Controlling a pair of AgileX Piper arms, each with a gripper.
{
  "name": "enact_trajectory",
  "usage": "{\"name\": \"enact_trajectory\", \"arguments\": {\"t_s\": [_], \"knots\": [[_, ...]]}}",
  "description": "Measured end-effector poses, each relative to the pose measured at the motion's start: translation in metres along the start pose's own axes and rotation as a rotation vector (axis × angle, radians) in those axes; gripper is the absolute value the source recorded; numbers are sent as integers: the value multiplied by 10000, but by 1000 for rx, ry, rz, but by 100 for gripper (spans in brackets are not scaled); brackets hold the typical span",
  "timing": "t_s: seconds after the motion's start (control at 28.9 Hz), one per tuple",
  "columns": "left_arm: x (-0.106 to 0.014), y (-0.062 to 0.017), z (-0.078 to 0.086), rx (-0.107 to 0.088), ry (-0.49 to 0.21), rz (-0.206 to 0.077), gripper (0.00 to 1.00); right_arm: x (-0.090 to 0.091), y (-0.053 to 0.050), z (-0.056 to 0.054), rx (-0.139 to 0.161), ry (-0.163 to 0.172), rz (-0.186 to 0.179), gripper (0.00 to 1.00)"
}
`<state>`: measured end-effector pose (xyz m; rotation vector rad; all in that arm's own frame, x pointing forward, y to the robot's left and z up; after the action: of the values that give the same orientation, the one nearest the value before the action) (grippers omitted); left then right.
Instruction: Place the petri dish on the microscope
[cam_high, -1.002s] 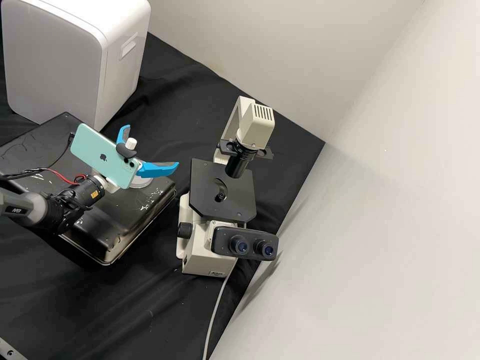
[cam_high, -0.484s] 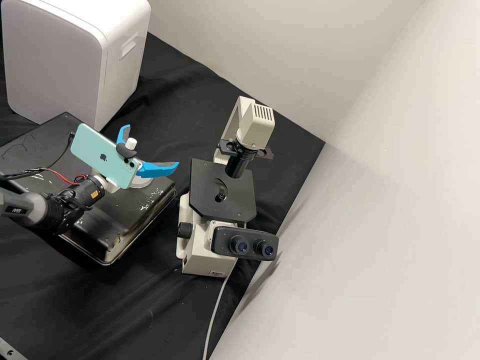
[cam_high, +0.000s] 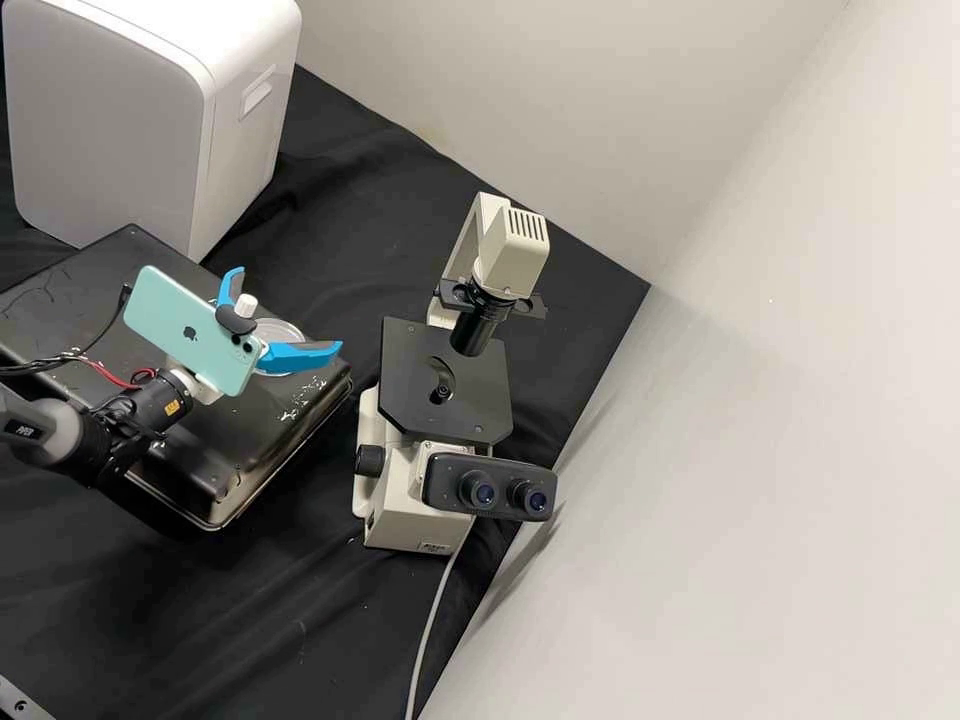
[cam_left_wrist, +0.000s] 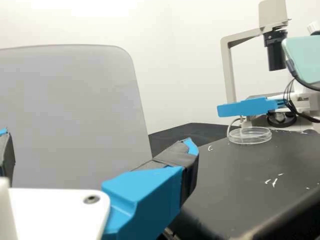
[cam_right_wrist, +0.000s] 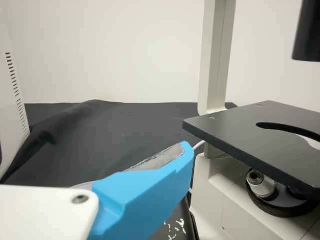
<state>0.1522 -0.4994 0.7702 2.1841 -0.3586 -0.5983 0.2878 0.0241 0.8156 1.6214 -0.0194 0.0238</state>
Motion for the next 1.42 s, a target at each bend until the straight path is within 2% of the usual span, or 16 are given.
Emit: {"name": "enact_trajectory", "arguments": {"t_s": [0.14,0.35,0.45,0.55,0.69,1.04,1.42], "knots": [[4,-8,8,-2,-5,-4,100,-48,-37,-5,-2,16,-1,100],[9,-19,13,-6,-7,-10,100,-89,-148,-22,-44,45,-19,100],[9,-18,11,-7,-5,-10,100,-84,-208,5,-52,37,-41,100],[9,-18,11,-7,-5,-10,100,-100,-250,63,-64,12,-50,100],[9,-18,11,-7,-5,-10,100,-115,-278,118,-58,-16,-55,100],[9,-17,6,-9,0,-9,100,-112,-285,152,-51,-33,-43,100],[9,-17,5,-10,1,-8,100,-12,-333,194,-52,-47,-57,100]]}}
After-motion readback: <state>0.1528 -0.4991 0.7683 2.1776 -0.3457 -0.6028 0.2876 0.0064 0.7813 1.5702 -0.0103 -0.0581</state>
